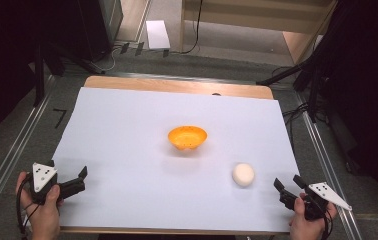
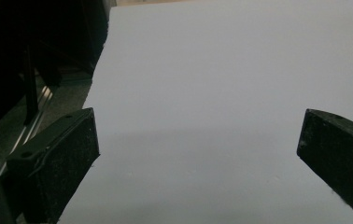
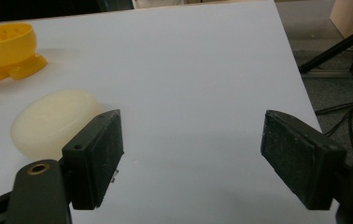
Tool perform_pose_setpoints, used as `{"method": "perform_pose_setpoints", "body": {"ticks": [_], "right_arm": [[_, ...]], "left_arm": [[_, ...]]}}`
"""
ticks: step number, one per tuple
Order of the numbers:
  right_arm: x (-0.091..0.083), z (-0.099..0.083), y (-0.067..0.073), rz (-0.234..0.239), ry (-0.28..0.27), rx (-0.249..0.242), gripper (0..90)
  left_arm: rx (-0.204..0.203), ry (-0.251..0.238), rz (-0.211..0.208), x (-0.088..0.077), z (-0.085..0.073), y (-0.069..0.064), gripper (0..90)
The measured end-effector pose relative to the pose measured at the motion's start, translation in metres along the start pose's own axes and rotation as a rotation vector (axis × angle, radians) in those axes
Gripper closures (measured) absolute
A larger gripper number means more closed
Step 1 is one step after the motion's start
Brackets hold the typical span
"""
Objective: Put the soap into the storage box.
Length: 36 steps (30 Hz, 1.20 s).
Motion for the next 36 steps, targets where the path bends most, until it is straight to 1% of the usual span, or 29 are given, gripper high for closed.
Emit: {"method": "perform_pose_setpoints", "body": {"ticks": [3, 4, 5, 6, 7, 8, 10, 11, 12, 13, 14, 15, 16, 18, 19, 20, 22, 23, 24, 25, 26, 29, 30, 31, 32, 33, 34, 35, 36], "right_arm": [[0.000, 0.000, 0.000, 0.006, 0.009, -0.005, 22.0], [0.000, 0.000, 0.000, 0.012, 0.026, -0.013, 23.8], [0.000, 0.000, 0.000, 0.012, 0.026, -0.013, 23.8], [-0.001, 0.000, 0.001, 0.017, 0.049, -0.037, 24.5], [-0.001, 0.000, 0.001, 0.017, 0.049, -0.037, 24.5], [-0.002, -0.002, 0.001, 0.022, 0.077, -0.050, 24.2], [-0.002, -0.003, 0.003, 0.033, 0.117, -0.070, 22.0], [-0.001, -0.004, 0.004, 0.022, 0.136, -0.085, 18.8], [-0.001, -0.004, 0.004, 0.022, 0.136, -0.085, 18.8], [0.000, -0.005, 0.007, -0.015, 0.182, -0.105, 13.8], [0.000, -0.005, 0.007, -0.015, 0.182, -0.105, 13.8], [-0.001, -0.004, 0.010, -0.016, 0.204, -0.110, 13.3], [-0.001, -0.003, 0.011, -0.012, 0.212, -0.104, 13.0], [-0.002, -0.001, 0.014, 0.011, 0.227, -0.100, 11.2], [-0.002, 0.001, 0.015, 0.014, 0.242, -0.101, 11.0], [-0.002, 0.001, 0.015, 0.014, 0.242, -0.101, 11.0], [-0.004, 0.004, 0.018, 0.024, 0.268, -0.117, 11.0], [-0.005, 0.006, 0.021, 0.037, 0.296, -0.129, 11.1], [-0.005, 0.006, 0.021, 0.037, 0.296, -0.129, 11.1], [-0.005, 0.008, 0.027, 0.050, 0.330, -0.161, 12.1], [-0.005, 0.008, 0.029, 0.058, 0.346, -0.174, 12.7], [-0.002, 0.010, 0.039, 0.063, 0.391, -0.240, 12.7], [-0.002, 0.010, 0.039, 0.063, 0.391, -0.240, 12.7], [0.000, 0.012, 0.046, 0.087, 0.407, -0.265, 13.1], [0.000, 0.012, 0.046, 0.087, 0.407, -0.265, 13.1], [0.001, 0.014, 0.050, 0.102, 0.411, -0.274, 13.7], [0.004, 0.017, 0.058, 0.123, 0.422, -0.303, 14.2], [0.004, 0.017, 0.058, 0.123, 0.422, -0.303, 14.2], [0.007, 0.019, 0.066, 0.123, 0.439, -0.339, 14.4]], "left_arm": [[-0.001, 0.000, 0.002, 0.000, 0.000, 0.000, 0.0], [-0.006, -0.002, 0.000, 0.000, 0.000, 0.001, 0.0], [-0.006, -0.002, 0.000, 0.000, 0.000, 0.001, 0.0], [-0.021, -0.002, -0.002, 0.000, 0.000, 0.002, 0.0], [-0.021, -0.002, -0.002, 0.000, 0.000, 0.002, 0.0], [-0.028, -0.004, -0.002, 0.000, 0.000, 0.003, 0.0], [-0.038, -0.010, 0.000, 0.000, 0.000, 0.003, 0.0], [-0.039, -0.008, 0.001, -0.001, 0.000, 0.004, 0.0], [-0.039, -0.008, 0.001, -0.001, 0.000, 0.004, 0.0], [-0.040, -0.009, 0.006, -0.001, 0.000, 0.004, 0.0], [-0.040, -0.011, 0.009, -0.001, 0.000, 0.004, 0.0], [-0.040, -0.011, 0.013, -0.001, 0.000, 0.004, 0.0], [-0.042, -0.015, 0.012, -0.001, 0.000, 0.004, 0.0], [-0.041, -0.012, 0.011, -0.001, 0.000, 0.004, 0.0], [-0.041, -0.012, 0.011, -0.001, 0.000, 0.004, 0.0], [-0.043, -0.009, 0.010, -0.001, 0.000, 0.004, 0.0], [-0.042, -0.007, 0.009, -0.001, 0.000, 0.004, 0.0], [-0.038, -0.003, 0.011, 0.000, 0.000, 0.004, 0.0], [-0.038, -0.003, 0.011, 0.000, 0.000, 0.004, 0.0], [-0.033, 0.002, 0.012, 0.000, 0.000, 0.003, 0.0], [-0.033, 0.003, 0.012, 0.000, 0.000, 0.003, 0.0], [-0.033, 0.004, 0.011, 0.000, 0.000, 0.003, 0.0], [-0.035, 0.003, 0.012, 0.001, 0.000, 0.003, 0.0], [-0.036, 0.003, 0.012, 0.001, 0.000, 0.003, 0.0], [-0.036, 0.005, 0.013, 0.001, 0.000, 0.003, 0.0], [-0.037, 0.007, 0.013, 0.001, 0.000, 0.003, 0.0], [-0.034, 0.008, 0.014, 0.001, 0.000, 0.003, 0.0], [-0.033, 0.009, 0.013, 0.001, 0.000, 0.003, 0.0], [-0.029, 0.016, 0.017, 0.002, -0.001, 0.003, 0.0]]}}
Point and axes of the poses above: each handheld gripper's, and its own axes: x roughly forward along the jaws, z roughly out of its top, y roughly to its left, the point moved 4 cm from there along x, roughly forward along the jaws, and after that the axes turned 7 degrees about -z, right-handed, at the moved point
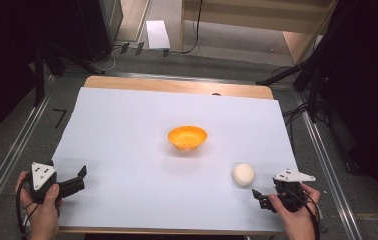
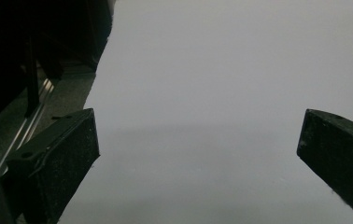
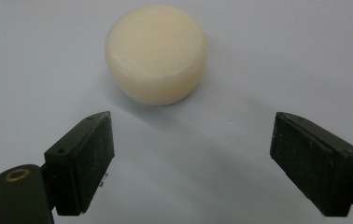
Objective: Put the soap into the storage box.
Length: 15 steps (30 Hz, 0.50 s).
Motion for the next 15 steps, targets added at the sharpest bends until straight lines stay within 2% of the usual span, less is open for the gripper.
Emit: {"method": "perform_pose_setpoints", "body": {"ticks": [4, 8, 9, 15], "right_arm": [[0.004, 0.008, 0.007, 0.007, 0.023, -0.026, 14.4], [0.010, 0.017, 0.011, 0.016, 0.058, -0.025, 15.2], [0.013, 0.020, 0.013, 0.017, 0.084, -0.027, 15.8], [0.020, 0.027, 0.015, 0.022, 0.124, -0.032, 17.2]], "left_arm": [[-0.001, 0.001, -0.002, 0.001, 0.000, 0.000, 0.0], [-0.001, 0.002, -0.001, 0.001, 0.000, 0.000, 0.0], [0.001, 0.001, -0.002, 0.000, 0.000, 0.000, 0.0], [0.009, 0.008, -0.007, 0.000, 0.000, -0.001, 0.0]]}}
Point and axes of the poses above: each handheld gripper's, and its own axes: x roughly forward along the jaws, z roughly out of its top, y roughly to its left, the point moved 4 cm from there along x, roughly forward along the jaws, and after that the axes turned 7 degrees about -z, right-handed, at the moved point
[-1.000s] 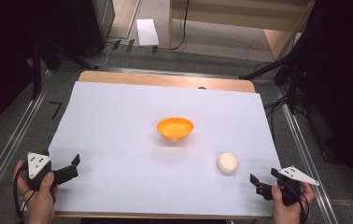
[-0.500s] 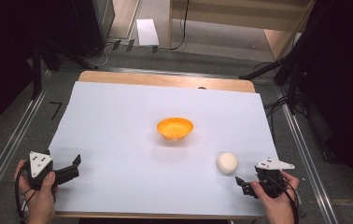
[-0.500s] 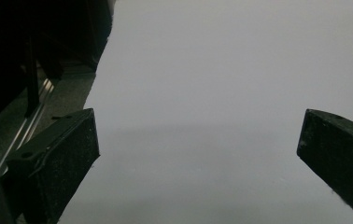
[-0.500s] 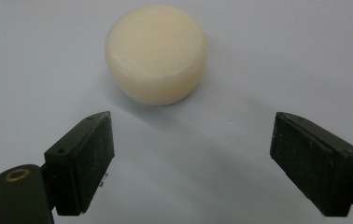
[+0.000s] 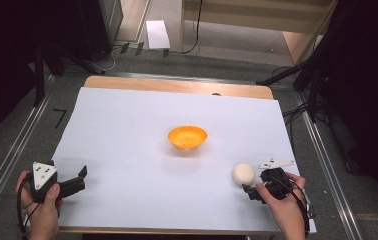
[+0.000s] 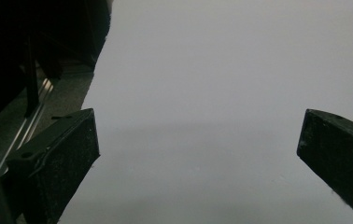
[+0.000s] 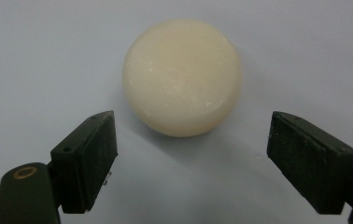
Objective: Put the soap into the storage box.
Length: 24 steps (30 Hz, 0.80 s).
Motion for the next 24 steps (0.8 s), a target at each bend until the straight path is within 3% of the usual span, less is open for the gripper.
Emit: {"method": "perform_pose_setpoints", "body": {"ticks": [7, 24], "right_arm": [[0.007, 0.011, 0.001, 0.017, 0.052, -0.007, 19.9], [0.022, 0.024, 0.007, 0.018, 0.086, 0.020, 24.1]], "left_arm": [[0.002, 0.002, 0.001, 0.001, 0.000, 0.000, 0.0], [0.011, 0.009, -0.002, 0.001, 0.000, -0.001, 0.0]]}}
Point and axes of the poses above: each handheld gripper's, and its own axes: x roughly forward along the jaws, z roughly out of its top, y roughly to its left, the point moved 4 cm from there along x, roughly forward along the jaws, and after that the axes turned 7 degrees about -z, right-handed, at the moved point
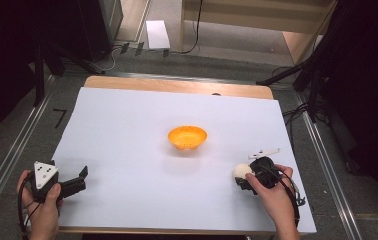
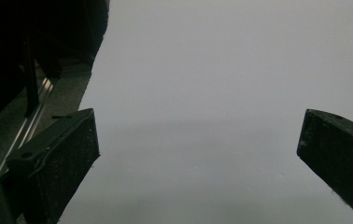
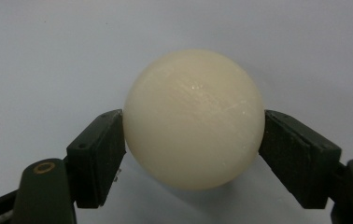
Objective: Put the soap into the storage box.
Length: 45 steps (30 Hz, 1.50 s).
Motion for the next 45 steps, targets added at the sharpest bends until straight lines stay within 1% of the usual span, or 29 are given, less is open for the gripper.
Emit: {"method": "perform_pose_setpoints", "body": {"ticks": [6, 16, 17, 18, 22, 26, 30, 32, 35, 37, 38, 43, 45], "right_arm": [[0.003, 0.003, 0.000, 0.011, 0.017, 0.013, 23.9], [0.012, 0.006, 0.003, -0.022, 0.035, 0.000, 24.1], [0.013, 0.006, 0.003, -0.020, 0.040, 0.011, 24.3], [0.013, 0.007, 0.002, -0.012, 0.043, 0.010, 24.6], [0.013, 0.008, 0.002, -0.010, 0.038, 0.004, 24.7], [0.012, 0.009, 0.004, 0.002, 0.038, 0.007, 24.8], [0.009, 0.014, 0.004, 0.000, 0.019, 0.002, 24.8], [0.007, 0.018, 0.003, 0.014, 0.009, -0.001, 24.8], [0.005, 0.022, 0.003, 0.022, -0.003, -0.005, 24.8], [0.003, 0.024, 0.003, 0.022, 0.002, -0.005, 24.8], [0.002, 0.027, 0.004, 0.025, -0.001, -0.018, 24.8], [0.000, 0.033, 0.005, 0.025, 0.004, -0.028, 24.8], [-0.001, 0.037, 0.005, 0.026, 0.005, -0.039, 24.8]], "left_arm": [[0.001, 0.004, -0.003, 0.001, 0.000, 0.000, 0.0], [0.010, 0.007, -0.002, 0.001, 0.000, -0.001, 0.0], [0.010, 0.007, -0.002, 0.001, 0.000, -0.001, 0.0], [0.009, 0.006, -0.002, 0.001, 0.000, -0.001, 0.0], [0.010, 0.006, -0.005, 0.001, 0.000, -0.001, 0.0], [0.012, 0.009, -0.004, 0.001, 0.000, -0.001, 0.0], [0.016, 0.011, -0.004, 0.001, 0.000, -0.001, 0.0], [0.014, 0.010, -0.005, 0.001, 0.000, -0.001, 0.0], [0.016, 0.012, -0.006, 0.001, 0.000, -0.001, 0.0], [0.016, 0.012, -0.006, 0.001, 0.000, -0.001, 0.0], [0.017, 0.013, -0.007, 0.001, 0.000, -0.001, 0.0], [0.017, 0.013, -0.008, 0.001, 0.000, -0.001, 0.0], [0.008, 0.014, -0.009, 0.001, 0.000, -0.001, 0.0]]}}
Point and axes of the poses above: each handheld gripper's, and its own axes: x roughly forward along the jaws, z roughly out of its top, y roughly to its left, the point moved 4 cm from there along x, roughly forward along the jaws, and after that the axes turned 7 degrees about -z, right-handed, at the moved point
